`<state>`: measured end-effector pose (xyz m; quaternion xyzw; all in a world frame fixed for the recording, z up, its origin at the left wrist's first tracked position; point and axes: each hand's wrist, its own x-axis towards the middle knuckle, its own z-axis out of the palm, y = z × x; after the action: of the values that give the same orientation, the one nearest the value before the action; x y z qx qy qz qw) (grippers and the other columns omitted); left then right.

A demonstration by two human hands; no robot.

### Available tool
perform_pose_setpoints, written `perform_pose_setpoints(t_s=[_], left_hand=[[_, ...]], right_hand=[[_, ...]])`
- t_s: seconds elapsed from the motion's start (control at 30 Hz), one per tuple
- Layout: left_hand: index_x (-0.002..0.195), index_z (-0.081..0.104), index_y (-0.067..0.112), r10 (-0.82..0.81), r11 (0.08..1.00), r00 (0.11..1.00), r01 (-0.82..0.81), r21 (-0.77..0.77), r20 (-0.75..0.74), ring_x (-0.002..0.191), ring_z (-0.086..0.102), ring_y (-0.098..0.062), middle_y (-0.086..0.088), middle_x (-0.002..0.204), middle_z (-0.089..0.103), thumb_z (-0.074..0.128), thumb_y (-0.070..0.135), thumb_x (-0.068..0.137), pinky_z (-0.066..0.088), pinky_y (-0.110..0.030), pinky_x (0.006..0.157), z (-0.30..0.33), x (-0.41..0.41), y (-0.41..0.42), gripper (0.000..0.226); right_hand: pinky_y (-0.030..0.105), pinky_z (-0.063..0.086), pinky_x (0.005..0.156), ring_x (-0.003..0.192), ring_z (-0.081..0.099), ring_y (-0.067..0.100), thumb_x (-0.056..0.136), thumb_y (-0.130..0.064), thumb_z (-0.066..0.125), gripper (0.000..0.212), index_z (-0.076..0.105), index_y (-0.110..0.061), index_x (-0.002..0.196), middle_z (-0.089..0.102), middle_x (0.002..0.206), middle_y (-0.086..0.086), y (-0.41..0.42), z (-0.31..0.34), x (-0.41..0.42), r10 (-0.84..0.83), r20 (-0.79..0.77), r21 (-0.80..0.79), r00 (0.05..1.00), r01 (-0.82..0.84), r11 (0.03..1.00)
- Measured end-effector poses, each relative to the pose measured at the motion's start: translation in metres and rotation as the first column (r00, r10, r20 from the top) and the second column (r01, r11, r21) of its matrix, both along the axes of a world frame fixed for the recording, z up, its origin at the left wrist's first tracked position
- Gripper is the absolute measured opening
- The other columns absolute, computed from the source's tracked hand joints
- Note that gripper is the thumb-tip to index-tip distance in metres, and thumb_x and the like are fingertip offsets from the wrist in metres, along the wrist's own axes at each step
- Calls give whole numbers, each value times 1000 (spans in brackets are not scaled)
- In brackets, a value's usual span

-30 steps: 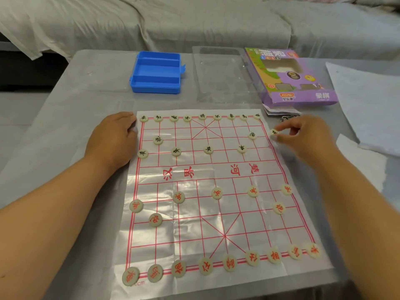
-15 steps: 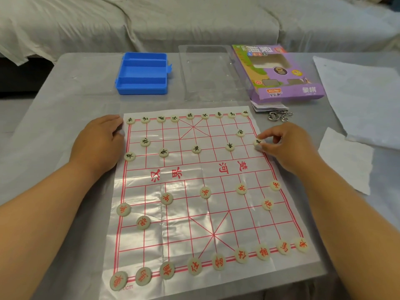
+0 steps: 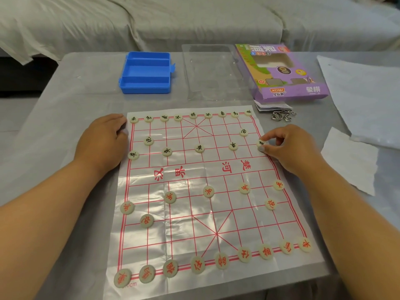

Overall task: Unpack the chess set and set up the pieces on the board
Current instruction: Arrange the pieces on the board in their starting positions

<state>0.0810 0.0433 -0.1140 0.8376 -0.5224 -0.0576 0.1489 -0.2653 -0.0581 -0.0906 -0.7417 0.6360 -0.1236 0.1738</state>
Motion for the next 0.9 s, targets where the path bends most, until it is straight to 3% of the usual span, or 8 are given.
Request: perform_pose_setpoints(t_s=[0.3,0.43,0.6,0.77,0.9], left_hand=[[141,44,13,-7,1000,1000,6,-21,-6,136,36,-24,-4,147,42,40,24,99,28,-39,113,1,0,0,44],[141,43,14,3,1000,1000,-4,-20,-18,135,37,-24,-4,147,43,39,25,100,29,-40,112,2,-3,0,43],[134,50,11,3,999,998,-6,-47,-60,125,46,-25,-8,137,52,39,22,100,36,-38,104,12,-9,4,37],[126,54,12,15,996,994,-24,-83,-111,117,51,-24,-7,130,56,40,21,99,41,-35,95,18,-14,6,32],[131,51,17,21,996,991,-33,-85,-132,120,50,-21,-3,134,55,40,24,99,41,-33,96,16,-11,7,34]], right_hand=[[27,42,67,66,48,11,78,-41,69,36,68,-27,111,59,87,-5,-1,0,1,1,-15,4,1000,-1,1000],[20,33,56,61,44,8,80,-45,66,36,66,-28,112,49,69,-11,-3,7,5,27,0,-40,1000,-27,999],[21,30,52,57,43,6,85,-44,63,29,68,-24,106,46,64,-11,-10,24,37,105,59,-126,993,-97,987],[33,50,78,82,58,14,87,-42,59,30,64,-22,109,61,88,-5,-31,36,110,267,69,-132,961,-257,957],[37,47,92,100,57,19,88,-40,58,35,58,-23,119,62,110,1,-55,28,178,386,-44,-148,921,-388,910]])
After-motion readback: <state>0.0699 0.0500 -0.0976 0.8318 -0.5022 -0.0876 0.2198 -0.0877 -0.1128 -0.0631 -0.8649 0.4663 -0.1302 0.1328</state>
